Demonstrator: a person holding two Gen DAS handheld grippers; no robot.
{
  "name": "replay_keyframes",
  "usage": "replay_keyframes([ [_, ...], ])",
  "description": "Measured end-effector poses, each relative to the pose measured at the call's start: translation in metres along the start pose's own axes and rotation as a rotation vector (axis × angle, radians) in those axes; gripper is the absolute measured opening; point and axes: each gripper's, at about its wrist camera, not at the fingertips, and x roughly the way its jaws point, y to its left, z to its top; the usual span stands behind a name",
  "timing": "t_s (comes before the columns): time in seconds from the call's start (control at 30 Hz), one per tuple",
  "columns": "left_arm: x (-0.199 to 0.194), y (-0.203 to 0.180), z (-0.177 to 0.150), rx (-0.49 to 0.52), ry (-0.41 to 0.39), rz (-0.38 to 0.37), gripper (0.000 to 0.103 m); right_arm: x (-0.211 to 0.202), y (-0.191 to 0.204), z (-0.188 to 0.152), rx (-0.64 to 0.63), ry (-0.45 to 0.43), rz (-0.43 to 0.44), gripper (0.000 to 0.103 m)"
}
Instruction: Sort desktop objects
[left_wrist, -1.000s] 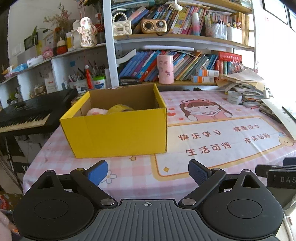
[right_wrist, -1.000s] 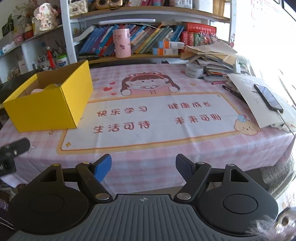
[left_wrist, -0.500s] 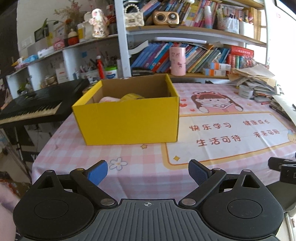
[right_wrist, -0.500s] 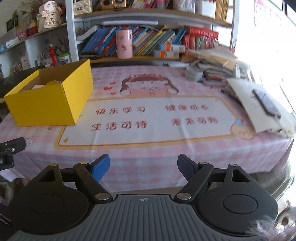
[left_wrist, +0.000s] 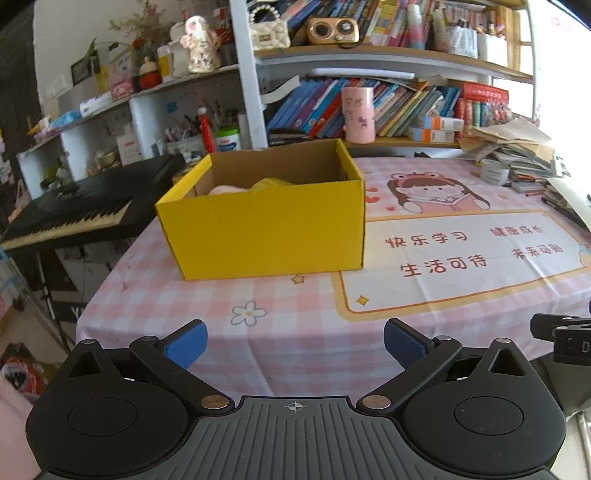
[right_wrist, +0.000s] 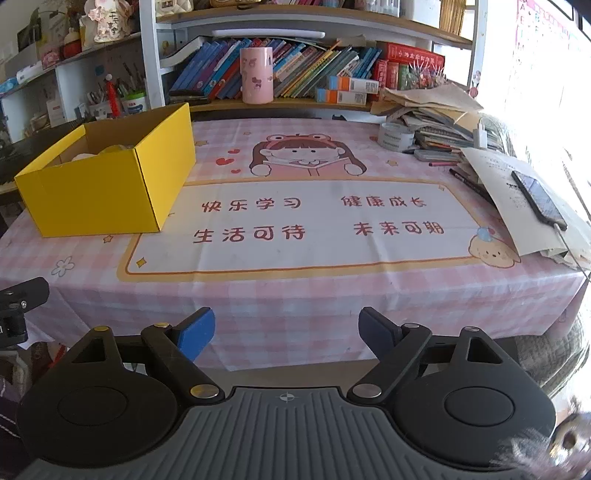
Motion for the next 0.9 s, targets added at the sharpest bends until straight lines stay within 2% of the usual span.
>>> replay_keyframes([
  [0.17,0.0,-0.003,-0.001,0.029,0.005,-0.019,0.103,-0.001,-0.004,0.0,0.028,0.012,-0.011,0.084],
  [0.9,0.006,-0.001,-0.003,0.033,0.041,-0.056,0.103,-0.001,0.005,-0.001,-0.022,0.023,-0.019,0.085],
])
